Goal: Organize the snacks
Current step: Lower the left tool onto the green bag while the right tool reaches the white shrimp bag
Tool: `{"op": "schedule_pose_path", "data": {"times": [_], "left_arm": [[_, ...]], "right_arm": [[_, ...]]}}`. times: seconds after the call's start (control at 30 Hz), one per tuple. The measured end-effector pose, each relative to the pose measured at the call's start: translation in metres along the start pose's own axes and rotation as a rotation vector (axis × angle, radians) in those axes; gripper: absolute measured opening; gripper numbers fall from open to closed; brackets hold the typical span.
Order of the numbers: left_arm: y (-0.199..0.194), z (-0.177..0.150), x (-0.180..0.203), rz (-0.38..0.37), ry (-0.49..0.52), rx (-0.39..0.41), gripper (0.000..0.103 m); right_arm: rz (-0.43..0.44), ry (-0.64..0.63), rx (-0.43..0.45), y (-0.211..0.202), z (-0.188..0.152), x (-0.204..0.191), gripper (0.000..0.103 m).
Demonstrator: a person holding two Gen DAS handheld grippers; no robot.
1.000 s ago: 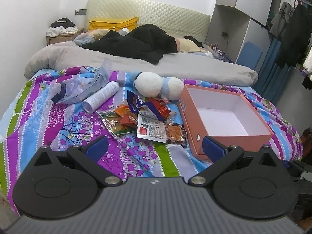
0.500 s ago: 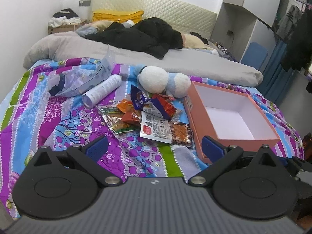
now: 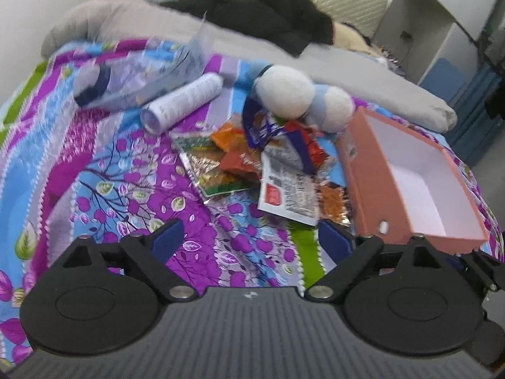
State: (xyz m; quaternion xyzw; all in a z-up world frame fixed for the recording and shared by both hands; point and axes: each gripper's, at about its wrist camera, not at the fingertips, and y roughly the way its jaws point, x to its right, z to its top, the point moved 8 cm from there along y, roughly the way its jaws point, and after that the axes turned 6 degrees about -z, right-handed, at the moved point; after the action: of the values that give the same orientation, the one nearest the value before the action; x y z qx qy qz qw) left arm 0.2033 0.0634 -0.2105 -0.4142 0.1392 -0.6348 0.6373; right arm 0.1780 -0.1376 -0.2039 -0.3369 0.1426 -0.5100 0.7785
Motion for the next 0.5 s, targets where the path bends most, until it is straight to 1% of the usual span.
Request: {"op": "schedule_pose_path", "data": {"times": [0.07,0.13,0.17,0.23,0.33,0.4,0.5], "left_arm": [[0.019,0.003,-0.011,0.004,-0.019,-0.017,0.089],[0.038,0.007,-0.02,0.014,-0.032,-0.033,0.083],[0.047,0.008,-0.024,0.016,-0.04,-0.042,0.081],[0.067,0.012,-0.034,0.023,-0.056,-0.06,0.074],[0.094,0.015,-0.047,0.034,-0.067,-0.088,0.071],[0.11,0.015,-0.055,0.044,-0.075,-0.107,0.07],[0.129,0.012,-0.065,0.038,-0.093,-0.139,0.063]], "right_arm": [[-0.002,-0.029,-0.018,0.017,0.002,-0.004,0.077],[-0.007,-0.065,-0.037,0.035,0.002,-0.007,0.076],[-0.01,-0.081,-0.048,0.044,0.003,-0.008,0.076],[-0.015,-0.121,-0.07,0.063,0.001,-0.011,0.073],[-0.026,-0.184,-0.107,0.091,-0.002,-0.015,0.073],[-0.041,-0.232,-0.114,0.106,-0.003,-0.018,0.072],[-0.072,-0.303,-0.122,0.126,-0.007,-0.02,0.072]]}}
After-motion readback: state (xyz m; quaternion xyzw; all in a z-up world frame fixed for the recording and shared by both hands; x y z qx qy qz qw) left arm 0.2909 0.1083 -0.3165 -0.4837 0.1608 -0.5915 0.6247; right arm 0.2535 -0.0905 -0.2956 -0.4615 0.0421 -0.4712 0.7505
